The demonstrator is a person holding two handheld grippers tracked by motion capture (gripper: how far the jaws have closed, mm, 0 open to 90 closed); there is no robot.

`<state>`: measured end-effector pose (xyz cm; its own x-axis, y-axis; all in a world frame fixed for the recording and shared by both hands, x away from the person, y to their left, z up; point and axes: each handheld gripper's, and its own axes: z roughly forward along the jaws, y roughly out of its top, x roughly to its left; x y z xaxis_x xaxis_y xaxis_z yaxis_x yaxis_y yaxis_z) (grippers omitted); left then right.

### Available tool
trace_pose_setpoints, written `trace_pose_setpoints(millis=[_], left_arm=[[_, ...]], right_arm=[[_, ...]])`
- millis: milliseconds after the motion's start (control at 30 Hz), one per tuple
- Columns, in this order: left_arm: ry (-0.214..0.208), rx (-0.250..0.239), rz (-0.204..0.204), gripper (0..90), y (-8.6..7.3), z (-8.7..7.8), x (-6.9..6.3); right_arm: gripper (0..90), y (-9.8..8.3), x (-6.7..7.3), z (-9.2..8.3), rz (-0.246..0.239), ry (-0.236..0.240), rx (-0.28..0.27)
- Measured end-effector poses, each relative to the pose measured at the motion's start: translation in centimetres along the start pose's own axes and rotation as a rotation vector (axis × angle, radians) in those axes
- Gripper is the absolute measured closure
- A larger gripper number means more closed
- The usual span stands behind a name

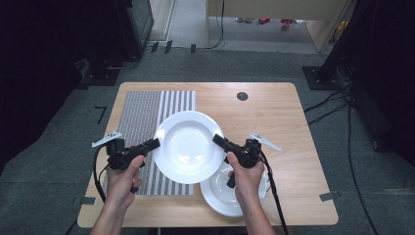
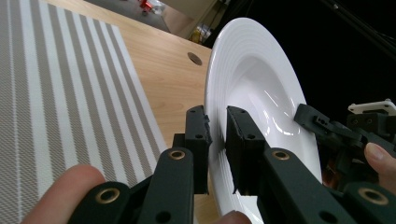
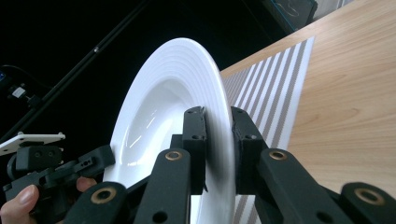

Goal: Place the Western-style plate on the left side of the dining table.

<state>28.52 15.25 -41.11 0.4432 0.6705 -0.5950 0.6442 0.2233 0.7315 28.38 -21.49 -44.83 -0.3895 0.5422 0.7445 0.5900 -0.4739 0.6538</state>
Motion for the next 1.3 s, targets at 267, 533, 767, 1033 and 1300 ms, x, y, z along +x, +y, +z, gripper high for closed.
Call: trace_pose_setpoints(millis=[267,533,767,1033,1300], left_arm=[[0.029,-0.012,-0.001,80.1,1.5,0.0,1.7],[0.064,-0.032,-0.021,80.0,2.3,-0.2,3.3],[0.092,-0.051,-0.048,79.8,2.5,0.0,4.8],[0.127,-0.043,-0.080,78.5,2.7,0.5,6.8],[0.162,-0.039,-0.107,77.6,2.9,1.2,9.1]], right_arm=[[79.5,0.3,0.0,2.8,0.008,-0.006,0.022],[79.0,0.3,0.0,5.3,0.011,-0.011,0.049],[79.1,0.4,-0.2,7.4,0.013,-0.016,0.080],[79.7,0.7,-0.5,9.4,0.004,-0.028,0.115],[79.9,0.7,-1.1,12.0,0.007,-0.049,0.150]])
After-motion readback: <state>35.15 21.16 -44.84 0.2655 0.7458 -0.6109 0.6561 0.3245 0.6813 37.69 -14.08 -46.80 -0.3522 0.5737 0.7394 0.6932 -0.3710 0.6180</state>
